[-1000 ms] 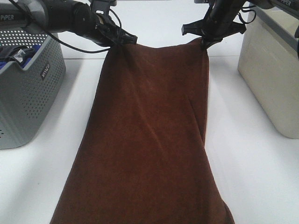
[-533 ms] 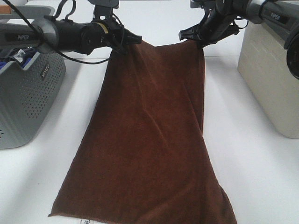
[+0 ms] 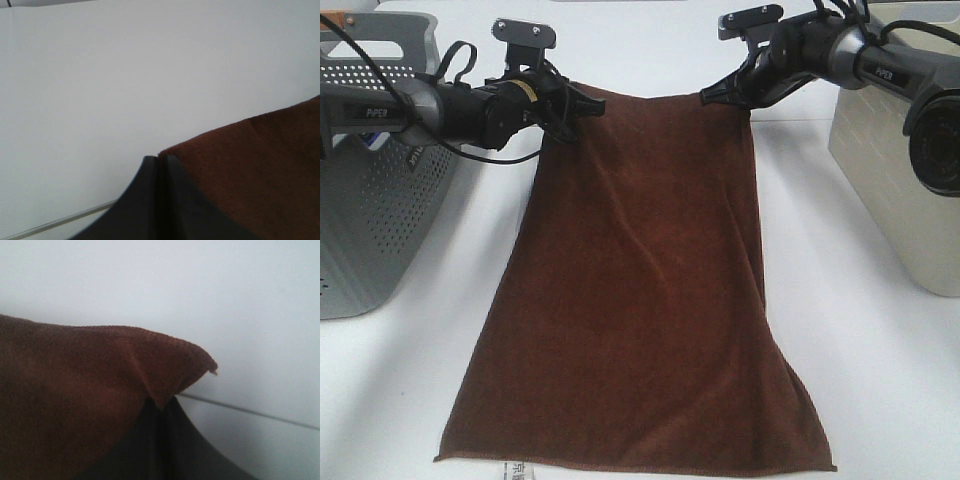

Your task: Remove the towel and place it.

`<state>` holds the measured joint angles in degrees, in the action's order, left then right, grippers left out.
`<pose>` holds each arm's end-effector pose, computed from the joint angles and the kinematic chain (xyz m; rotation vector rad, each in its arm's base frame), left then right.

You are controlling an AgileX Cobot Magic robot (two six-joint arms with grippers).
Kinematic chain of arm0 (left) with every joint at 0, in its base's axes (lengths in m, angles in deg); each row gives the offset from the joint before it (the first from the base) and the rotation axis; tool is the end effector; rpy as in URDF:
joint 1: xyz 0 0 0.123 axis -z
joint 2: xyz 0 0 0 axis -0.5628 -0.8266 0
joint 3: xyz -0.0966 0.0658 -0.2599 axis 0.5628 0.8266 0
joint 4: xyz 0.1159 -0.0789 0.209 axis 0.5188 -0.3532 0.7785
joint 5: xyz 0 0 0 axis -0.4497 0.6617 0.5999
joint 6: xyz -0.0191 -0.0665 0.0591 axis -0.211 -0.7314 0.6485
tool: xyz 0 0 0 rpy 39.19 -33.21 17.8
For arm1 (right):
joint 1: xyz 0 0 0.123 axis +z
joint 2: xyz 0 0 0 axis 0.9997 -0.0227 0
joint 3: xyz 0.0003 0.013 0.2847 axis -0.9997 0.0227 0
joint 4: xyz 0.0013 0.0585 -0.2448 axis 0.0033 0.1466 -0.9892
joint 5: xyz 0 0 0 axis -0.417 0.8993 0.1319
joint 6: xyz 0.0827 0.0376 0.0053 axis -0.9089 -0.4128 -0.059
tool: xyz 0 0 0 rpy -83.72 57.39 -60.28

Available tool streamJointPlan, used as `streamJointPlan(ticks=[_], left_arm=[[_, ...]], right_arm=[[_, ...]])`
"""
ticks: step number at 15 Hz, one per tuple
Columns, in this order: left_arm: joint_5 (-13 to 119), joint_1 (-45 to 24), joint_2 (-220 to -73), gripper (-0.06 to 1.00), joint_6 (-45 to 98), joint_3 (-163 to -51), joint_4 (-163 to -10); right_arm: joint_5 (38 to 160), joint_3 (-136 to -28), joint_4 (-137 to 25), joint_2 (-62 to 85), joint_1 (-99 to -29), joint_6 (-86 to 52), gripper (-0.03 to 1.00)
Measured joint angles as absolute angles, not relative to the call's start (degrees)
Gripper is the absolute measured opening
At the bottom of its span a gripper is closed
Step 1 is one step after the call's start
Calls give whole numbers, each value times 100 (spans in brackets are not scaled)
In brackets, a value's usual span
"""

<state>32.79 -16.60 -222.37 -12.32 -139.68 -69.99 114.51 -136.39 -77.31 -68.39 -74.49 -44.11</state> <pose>0.5470 -0.1753 0.0998 0.2690 1.8234 -0.2474 0.5740 0.1364 0.1227 -0.3772 2.1951 -0.0479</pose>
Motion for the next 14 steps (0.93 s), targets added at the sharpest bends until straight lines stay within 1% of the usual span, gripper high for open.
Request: streamJointPlan(ticks=[2, 10, 14], left_arm=[[3268, -1672, -22237, 1, -1232, -13968, -6999], [3136, -1763, -22214, 1, -1215, -13968, -6999], [3136, -1798, -22214, 1, -1140, -13968, -6999]], right_arm=[[11159, -13639, -7874, -6839, -7449, -4411, 0], [10689, -13639, -8338, -6839, -7455, -4405, 0], [10242, -13639, -8561, -6839, -7506, -4400, 4]])
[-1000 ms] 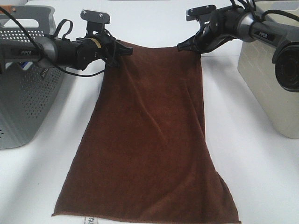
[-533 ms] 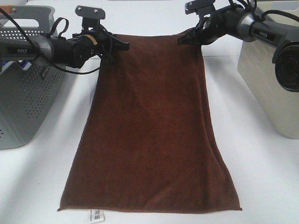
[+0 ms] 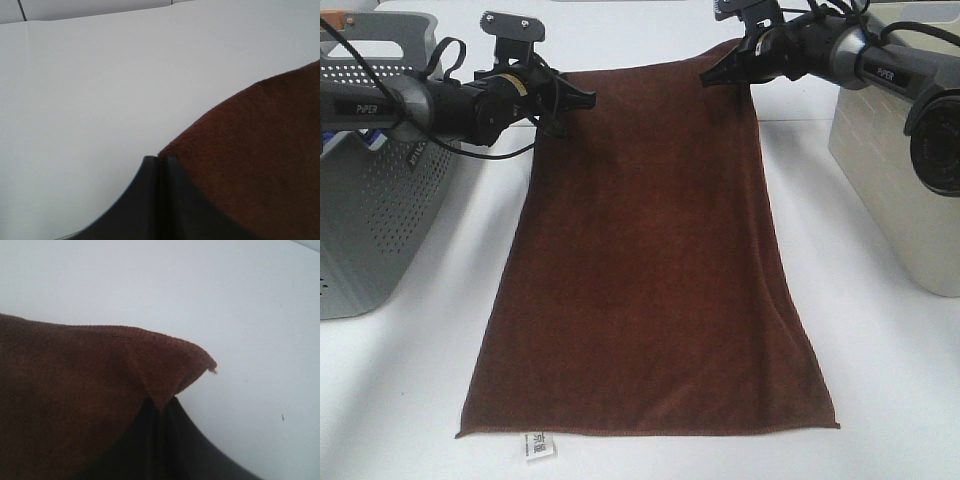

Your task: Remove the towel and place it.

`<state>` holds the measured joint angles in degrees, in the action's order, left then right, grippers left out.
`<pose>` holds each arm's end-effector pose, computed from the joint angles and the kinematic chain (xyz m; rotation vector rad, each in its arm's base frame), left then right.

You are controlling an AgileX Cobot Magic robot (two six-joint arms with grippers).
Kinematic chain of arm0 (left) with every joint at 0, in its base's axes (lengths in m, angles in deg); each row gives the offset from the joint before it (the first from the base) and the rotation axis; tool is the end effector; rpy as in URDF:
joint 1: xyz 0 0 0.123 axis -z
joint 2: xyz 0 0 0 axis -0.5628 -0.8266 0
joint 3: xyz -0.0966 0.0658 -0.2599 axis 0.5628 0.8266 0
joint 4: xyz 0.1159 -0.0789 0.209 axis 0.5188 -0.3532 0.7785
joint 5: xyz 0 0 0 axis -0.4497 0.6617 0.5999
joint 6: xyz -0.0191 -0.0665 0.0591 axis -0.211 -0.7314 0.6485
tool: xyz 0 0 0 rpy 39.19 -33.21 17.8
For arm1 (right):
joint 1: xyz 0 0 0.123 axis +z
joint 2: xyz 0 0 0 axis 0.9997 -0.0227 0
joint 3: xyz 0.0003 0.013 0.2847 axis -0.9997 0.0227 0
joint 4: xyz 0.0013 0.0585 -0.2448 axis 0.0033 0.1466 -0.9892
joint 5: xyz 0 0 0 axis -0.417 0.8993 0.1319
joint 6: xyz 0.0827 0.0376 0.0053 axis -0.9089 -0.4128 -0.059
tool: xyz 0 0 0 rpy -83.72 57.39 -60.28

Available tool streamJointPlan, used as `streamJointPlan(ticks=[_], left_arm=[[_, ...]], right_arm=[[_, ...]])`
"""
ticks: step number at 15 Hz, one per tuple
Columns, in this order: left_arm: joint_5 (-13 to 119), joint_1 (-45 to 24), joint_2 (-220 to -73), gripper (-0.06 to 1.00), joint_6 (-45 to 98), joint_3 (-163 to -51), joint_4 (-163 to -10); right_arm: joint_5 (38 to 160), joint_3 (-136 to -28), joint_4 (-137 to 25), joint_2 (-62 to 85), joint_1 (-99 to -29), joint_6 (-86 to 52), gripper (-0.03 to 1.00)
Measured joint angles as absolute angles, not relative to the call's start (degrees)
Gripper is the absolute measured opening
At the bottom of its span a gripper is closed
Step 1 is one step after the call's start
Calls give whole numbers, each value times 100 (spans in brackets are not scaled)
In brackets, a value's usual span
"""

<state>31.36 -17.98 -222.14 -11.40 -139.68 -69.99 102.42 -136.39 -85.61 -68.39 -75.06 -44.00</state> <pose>0.5517 -0.1624 0.1043 0.2582 1.7942 -0.2234 0.5851 0.1344 0.1393 -0.4843 1.9560 -0.1200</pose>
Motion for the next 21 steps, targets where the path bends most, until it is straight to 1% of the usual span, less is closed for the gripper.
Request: streamJointPlan(ticks=[4, 5, 6, 7, 8, 9, 10, 11, 12, 14, 21], left_arm=[[3136, -1838, -22214, 1, -1140, -13968, -6999], [3136, -1838, -22214, 2, -1140, -13968, -6999], [3136, -1844, -22214, 5, -1135, -13968, -6999], [3136, -1844, -22214, 11, -1117, -13968, -6999], [3136, -1844, -22214, 36, -1117, -13968, -6999], [3136, -1844, -22214, 52, -1106, -13968, -6999], [3136, -1844, -22214, 62, -1100, -13968, -6999], [3136, -1844, -22214, 70, -1100, -13968, -6999], [3136, -1844, -22214, 72, -1100, -13968, -6999], [3136, -1844, -22185, 74, -1100, -13968, -6999], [3141, -1695, -21446, 74, -1100, -13968, -6890]], right_arm=[[10162, -13639, -8578, -6902, -7541, -4400, 5], [10156, -13639, -8578, -6959, -7541, -4405, 7], [10179, -13639, -8578, -6999, -7541, -4405, 11], [10185, -13639, -8578, -7034, -7541, -4405, 16], [10190, -13639, -8578, -7040, -7541, -4405, 32], [10190, -13639, -8578, -7040, -7541, -4405, 42], [10190, -13639, -8578, -7040, -7541, -4411, 50], [10190, -13639, -8578, -7040, -7541, -4411, 56], [10236, -13639, -8550, -7040, -7541, -4411, 60], [10442, -13639, -8303, -6994, -7541, -4411, 62], [11205, -13639, -7690, -6174, -7409, -4411, 62]])
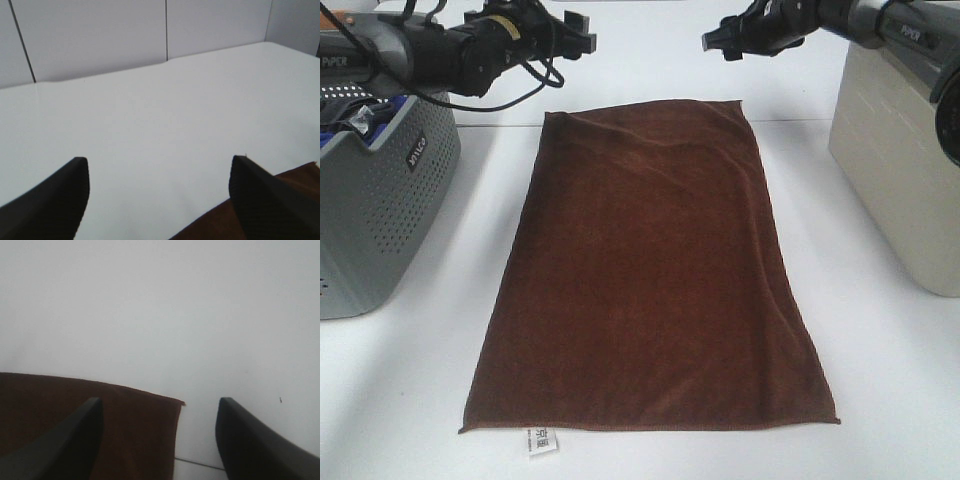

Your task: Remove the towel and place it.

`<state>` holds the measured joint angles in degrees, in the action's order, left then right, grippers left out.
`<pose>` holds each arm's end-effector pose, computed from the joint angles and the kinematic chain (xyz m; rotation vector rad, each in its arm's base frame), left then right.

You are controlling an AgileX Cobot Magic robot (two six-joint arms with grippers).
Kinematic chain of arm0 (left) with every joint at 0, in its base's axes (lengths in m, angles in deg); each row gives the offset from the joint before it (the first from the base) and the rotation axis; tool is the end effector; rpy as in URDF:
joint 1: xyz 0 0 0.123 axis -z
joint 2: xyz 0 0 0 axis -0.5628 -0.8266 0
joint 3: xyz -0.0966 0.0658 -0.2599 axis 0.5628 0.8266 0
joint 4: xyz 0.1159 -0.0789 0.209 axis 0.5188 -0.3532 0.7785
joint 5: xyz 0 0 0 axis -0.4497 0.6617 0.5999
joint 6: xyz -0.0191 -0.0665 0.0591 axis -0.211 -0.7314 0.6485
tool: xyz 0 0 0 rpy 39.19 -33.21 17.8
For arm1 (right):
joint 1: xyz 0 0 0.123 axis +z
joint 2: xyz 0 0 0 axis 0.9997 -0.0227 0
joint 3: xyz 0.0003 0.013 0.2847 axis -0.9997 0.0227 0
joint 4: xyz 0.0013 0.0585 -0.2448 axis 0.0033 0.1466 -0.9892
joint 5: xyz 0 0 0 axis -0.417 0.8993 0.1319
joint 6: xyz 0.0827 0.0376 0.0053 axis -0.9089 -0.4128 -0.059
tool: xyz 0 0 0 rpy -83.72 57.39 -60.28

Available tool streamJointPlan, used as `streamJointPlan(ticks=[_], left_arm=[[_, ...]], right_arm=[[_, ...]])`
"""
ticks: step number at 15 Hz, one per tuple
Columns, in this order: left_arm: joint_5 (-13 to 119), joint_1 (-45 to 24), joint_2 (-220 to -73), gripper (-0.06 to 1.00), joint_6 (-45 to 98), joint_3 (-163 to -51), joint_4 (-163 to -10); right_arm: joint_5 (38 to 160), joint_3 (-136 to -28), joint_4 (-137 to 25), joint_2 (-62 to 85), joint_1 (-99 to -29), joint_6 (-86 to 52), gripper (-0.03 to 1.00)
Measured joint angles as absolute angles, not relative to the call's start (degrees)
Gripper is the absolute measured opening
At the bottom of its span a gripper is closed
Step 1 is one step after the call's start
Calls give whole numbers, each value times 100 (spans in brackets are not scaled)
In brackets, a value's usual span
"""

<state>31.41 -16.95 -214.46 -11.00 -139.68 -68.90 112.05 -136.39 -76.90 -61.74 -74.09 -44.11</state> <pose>0.5459 -0.1720 0.1812 0.2808 1.6559 -0.2345 0.5709 0.1409 0.1943 -0.3521 2.0407 -0.0150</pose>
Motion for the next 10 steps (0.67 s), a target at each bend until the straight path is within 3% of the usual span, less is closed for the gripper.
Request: streamJointPlan(ticks=[2, 9, 10], left_arm=[[3594, -1620, -20993, 74, -1100, -13968, -6838], [8533, -1580, -18799, 74, -1060, -13968, -6781], [8779, -1580, -18679, 74, -1037, -13968, -6781]], right_arm=[[11818, -13639, -7650, -5762, -7283, -4411, 62], [15691, -13639, -7140, -3957, -7059, -4411, 63], [15805, -13639, -7140, -3900, -7059, -4411, 63]])
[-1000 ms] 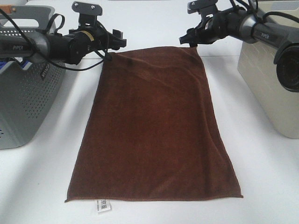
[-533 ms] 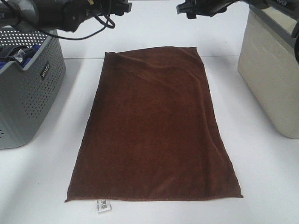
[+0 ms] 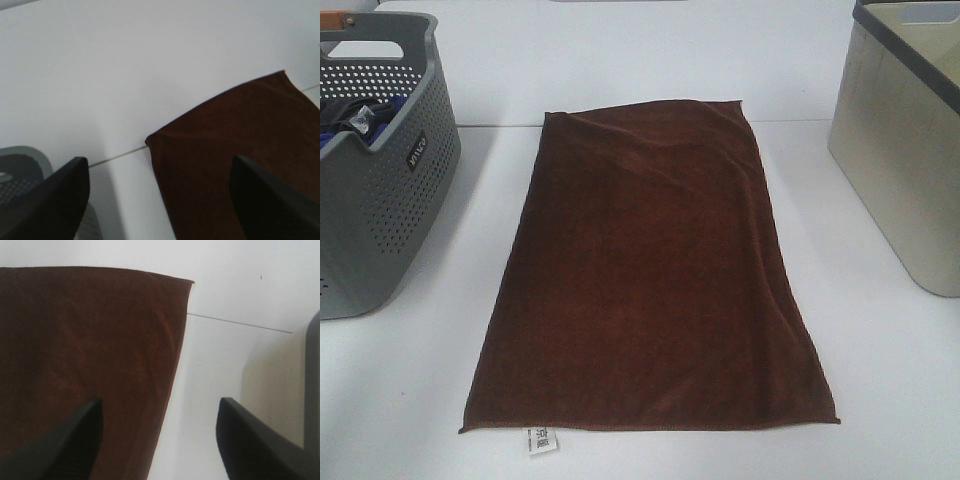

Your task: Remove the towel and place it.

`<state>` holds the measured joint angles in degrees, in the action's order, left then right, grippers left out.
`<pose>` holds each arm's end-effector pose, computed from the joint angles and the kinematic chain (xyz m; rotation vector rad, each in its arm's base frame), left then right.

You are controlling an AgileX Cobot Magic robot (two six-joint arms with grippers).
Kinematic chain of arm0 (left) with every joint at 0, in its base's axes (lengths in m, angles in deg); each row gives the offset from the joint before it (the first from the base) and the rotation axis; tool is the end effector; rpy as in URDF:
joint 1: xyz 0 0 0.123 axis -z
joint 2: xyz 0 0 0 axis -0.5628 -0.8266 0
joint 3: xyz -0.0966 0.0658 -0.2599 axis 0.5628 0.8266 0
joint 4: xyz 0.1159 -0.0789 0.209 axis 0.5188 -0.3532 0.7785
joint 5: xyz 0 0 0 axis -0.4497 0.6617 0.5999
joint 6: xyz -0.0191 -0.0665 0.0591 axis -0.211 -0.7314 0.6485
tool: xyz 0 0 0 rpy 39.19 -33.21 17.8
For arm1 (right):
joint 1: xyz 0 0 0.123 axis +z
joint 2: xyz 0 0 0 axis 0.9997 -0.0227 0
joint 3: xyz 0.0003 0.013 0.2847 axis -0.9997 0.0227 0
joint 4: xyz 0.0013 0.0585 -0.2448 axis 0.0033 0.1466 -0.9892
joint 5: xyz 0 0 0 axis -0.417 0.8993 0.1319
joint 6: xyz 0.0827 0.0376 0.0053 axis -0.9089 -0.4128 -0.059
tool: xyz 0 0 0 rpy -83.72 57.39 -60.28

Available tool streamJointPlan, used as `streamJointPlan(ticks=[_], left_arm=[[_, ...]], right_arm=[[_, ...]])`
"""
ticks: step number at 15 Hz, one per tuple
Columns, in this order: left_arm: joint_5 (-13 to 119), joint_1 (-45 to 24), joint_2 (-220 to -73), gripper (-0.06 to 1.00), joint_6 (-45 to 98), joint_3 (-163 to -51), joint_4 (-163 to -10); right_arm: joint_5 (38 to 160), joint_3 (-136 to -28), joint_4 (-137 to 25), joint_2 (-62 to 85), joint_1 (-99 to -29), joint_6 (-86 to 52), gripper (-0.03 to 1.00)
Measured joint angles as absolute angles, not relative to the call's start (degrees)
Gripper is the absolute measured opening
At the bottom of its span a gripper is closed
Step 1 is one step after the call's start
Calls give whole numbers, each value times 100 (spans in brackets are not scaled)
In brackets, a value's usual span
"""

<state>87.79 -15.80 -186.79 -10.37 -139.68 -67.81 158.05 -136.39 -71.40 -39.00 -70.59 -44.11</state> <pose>0.4476 -0.1439 0.3552 0.3479 2.1456 -0.1075 0.4592 0.1389 0.3540 -0.3112 2.4560 -0.0027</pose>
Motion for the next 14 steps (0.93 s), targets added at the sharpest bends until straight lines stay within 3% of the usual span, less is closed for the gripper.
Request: streamJointPlan(ticks=[5, 10, 14], left_arm=[[10613, -1580, -17894, 74, -1054, -13968, -6781], [11833, -1580, -16977, 74, -1072, -13894, -6197], [11839, -1580, -15619, 74, -1324, -12444, -6088]], right_arm=[[15897, -12745, -7009, -2960, -7059, -4400, 63], [15931, -9915, -7009, -846, -7059, -4302, 63], [15954, -8001, -7009, 718, -7059, -4296, 63]])
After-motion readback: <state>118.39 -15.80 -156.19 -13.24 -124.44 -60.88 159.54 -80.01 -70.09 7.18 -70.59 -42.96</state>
